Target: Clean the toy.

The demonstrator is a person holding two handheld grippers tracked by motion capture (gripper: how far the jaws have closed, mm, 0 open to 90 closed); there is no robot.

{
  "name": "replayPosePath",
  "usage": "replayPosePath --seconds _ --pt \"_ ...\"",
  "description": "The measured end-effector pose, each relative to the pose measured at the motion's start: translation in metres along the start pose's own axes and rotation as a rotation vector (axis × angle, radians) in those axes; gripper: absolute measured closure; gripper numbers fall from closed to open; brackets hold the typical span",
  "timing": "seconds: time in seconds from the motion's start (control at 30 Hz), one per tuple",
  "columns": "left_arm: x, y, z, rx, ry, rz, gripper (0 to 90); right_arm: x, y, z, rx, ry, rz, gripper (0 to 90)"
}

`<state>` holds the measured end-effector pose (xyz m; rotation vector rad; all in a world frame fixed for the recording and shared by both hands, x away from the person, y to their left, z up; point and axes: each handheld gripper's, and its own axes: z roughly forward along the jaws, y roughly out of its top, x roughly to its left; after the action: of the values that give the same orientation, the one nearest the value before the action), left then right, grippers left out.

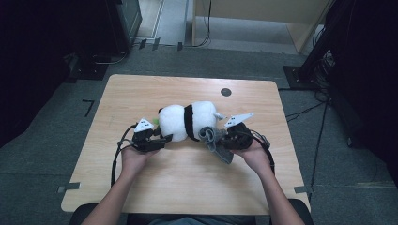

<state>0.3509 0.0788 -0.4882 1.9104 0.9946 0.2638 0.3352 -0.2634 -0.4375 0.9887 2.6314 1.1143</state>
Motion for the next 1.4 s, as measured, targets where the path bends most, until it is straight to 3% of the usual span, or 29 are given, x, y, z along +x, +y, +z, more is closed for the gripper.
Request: replayPosePath --seconds 0.23,0.6,0.83,1.0,1.4 --pt "0.0 0.0 0.0 -0.002 -0.005 -0.01 43.7 0.021 0.013 0.008 0.001 0.054 -0.053 76.6" --pt "0.0 0.0 0.0 -0.003 -0.005 -0.006 42.6 0.06 0.05 0.066 0.037 0.18 -0.139 76.6" --pt "0.0 0.0 -0.001 -0.003 -0.004 -0.008 42.6 0.06 0.062 0.089 0.045 0.186 -0.131 76.6" --pt "0.0 0.0 0.0 -0.002 -0.003 -0.003 41.4 0.053 0.06 0.085 0.035 0.176 -0.109 76.5" --pt "0.0 0.0 0.0 0.0 0.001 -0.001 37.6 0.033 0.048 0.05 0.0 0.131 -0.073 76.4"
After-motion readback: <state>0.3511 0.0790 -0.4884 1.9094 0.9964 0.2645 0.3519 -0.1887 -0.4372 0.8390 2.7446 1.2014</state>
